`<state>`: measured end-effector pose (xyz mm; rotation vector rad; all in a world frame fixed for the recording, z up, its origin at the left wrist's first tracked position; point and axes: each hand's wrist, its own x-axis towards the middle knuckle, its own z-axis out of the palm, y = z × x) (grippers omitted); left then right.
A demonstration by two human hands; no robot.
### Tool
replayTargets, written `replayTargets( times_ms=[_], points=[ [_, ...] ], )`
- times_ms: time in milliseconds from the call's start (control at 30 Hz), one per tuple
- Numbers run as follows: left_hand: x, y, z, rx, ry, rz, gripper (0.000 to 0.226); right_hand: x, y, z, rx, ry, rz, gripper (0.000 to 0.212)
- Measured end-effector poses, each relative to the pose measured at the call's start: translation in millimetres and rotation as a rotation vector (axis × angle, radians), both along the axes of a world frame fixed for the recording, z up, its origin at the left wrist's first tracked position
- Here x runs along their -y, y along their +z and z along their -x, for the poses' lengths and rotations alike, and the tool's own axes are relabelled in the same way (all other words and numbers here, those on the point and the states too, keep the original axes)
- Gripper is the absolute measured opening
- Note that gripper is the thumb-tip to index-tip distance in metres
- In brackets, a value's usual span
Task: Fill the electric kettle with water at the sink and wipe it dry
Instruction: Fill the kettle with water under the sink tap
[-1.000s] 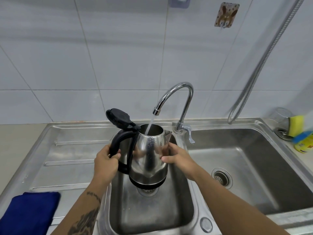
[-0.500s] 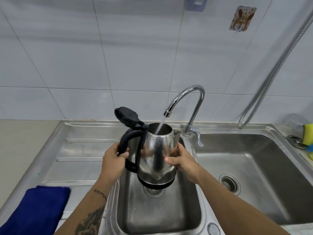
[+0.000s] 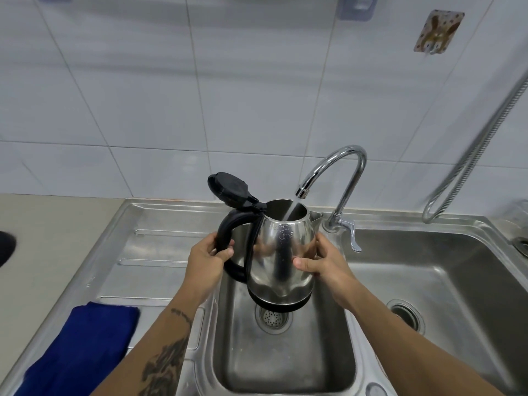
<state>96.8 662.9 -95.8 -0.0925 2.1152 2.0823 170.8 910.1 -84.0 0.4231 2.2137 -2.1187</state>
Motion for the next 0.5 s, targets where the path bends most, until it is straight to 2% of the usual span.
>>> replayTargets(
  times_ms=[133, 233, 300, 500],
  points=[
    [0.1, 3.9, 0.3, -0.003, 0.015, -0.024, 0.046, 4.6, 4.2, -1.9, -0.017, -0.004, -0.006, 0.054],
    [-0.1, 4.1, -0.5, 0.001, 0.018, -0.044, 0.047, 7.5, 7.2, -4.1, -0.034, -0.011, 0.007, 0.07],
    [0.1, 2.9, -0.7, 0.003, 0.02, -0.048, 0.045, 8.0, 8.2, -5.3, -0.043, -0.013, 0.004, 0.073],
    [-1.8, 0.9, -1.0, 0.009, 0.021, -0.048, 0.046, 8.8, 9.8, -6.4, -0.031, -0.026, -0.007, 0.057]
  ],
)
